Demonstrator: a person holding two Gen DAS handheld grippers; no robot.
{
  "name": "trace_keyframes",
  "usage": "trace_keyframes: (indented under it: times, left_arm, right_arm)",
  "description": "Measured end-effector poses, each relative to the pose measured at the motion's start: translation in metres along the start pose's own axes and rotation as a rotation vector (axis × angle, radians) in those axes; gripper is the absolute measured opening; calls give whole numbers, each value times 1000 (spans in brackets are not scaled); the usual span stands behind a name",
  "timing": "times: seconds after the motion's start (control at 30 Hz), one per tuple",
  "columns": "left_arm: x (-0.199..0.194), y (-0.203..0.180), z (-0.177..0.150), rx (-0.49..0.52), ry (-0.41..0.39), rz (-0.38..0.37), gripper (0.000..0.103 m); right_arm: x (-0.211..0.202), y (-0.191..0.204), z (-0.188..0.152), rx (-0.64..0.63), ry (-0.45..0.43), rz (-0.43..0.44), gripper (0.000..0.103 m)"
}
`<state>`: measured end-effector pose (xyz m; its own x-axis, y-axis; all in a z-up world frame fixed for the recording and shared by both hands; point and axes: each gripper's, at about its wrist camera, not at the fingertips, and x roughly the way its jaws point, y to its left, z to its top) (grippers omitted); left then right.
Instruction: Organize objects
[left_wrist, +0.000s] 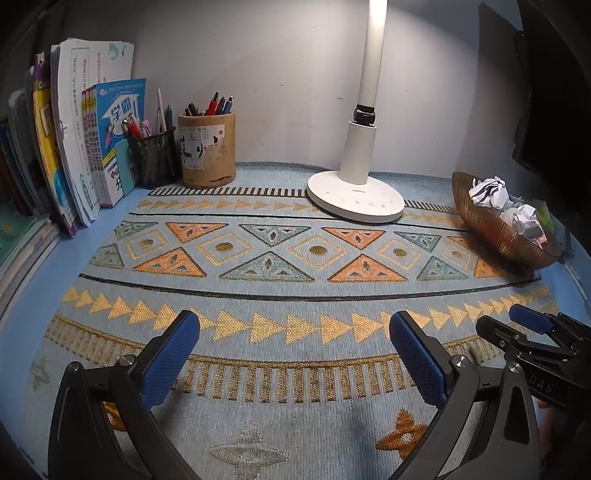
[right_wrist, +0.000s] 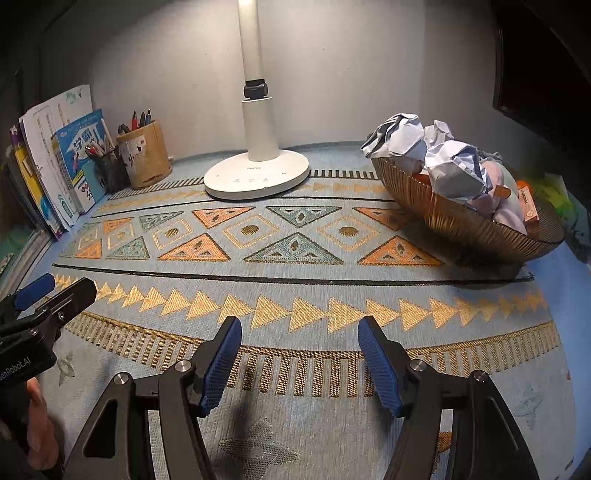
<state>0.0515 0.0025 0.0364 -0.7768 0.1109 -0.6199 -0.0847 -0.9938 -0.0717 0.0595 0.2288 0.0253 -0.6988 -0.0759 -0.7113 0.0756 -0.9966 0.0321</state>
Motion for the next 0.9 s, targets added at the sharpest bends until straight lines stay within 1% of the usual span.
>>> trace_keyframes:
  times: [0.1, 0.17, 0.2, 0.23, 0.37, 0.53, 0.9]
  left_arm:
    - [5, 2, 0, -16, 25, -18, 102]
    - [7, 6, 0, -31, 37, -29, 102]
    - [6, 7, 0, -39, 35, -34, 102]
    - [6, 8, 0, -45, 32, -38, 102]
    - [6, 8, 0, -45, 29, -41, 102]
    - [6, 6, 0, -33, 32, -47, 102]
    - [9, 8, -1, -42, 50, -48, 102]
  right_arm:
    - [1, -2, 0, 8, 2, -8, 64]
    - [1, -4, 0, 21, 0, -10, 69]
    - [1, -6, 0, 28, -1, -11, 75]
    - [0, -6, 0, 32, -4, -7, 78]
    - [-1, -5, 0, 27, -10, 7, 78]
    - [0, -5, 0, 30, -4, -4, 78]
    - [3, -8, 1, 36, 14, -18, 79]
